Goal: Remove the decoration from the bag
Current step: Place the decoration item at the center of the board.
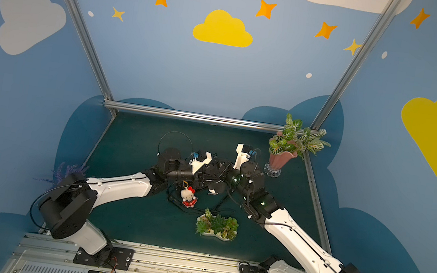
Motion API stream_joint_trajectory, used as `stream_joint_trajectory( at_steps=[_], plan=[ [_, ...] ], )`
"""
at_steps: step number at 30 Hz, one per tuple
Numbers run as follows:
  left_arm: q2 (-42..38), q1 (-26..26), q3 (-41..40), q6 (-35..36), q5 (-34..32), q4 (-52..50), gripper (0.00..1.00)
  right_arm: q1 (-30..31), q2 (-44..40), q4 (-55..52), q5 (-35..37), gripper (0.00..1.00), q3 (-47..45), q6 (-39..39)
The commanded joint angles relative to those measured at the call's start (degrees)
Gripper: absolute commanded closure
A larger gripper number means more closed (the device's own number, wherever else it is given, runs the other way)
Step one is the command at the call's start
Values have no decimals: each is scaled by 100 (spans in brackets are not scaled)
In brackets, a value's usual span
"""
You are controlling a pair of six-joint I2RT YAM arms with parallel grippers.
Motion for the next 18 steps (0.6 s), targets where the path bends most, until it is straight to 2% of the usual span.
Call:
stream_joint_trajectory(
  at_steps=[1, 6, 9, 11, 14, 18],
  plan=[
    [-47, 6, 87, -64, 65, 45, 50, -22, -77, -19, 132, 72, 41, -235],
    [-65, 11, 146, -141, 43, -147, 57, -39, -265, -114, 337, 50, -61, -347],
    [-74, 22, 183, -223, 43, -213, 60, -44, -422, -193, 371, 34, -102, -499],
    [-97, 24, 209, -222, 54, -287, 62, -49, -554, -302, 396, 27, -103, -671],
    [-187, 33, 182, -250, 42, -293, 63, -56, -761, -507, 593, 17, -126, -819],
    [-643, 70, 170, -300, -2, -530, 63, -79, -1066, -631, 991, 13, -271, -1096]
  ],
)
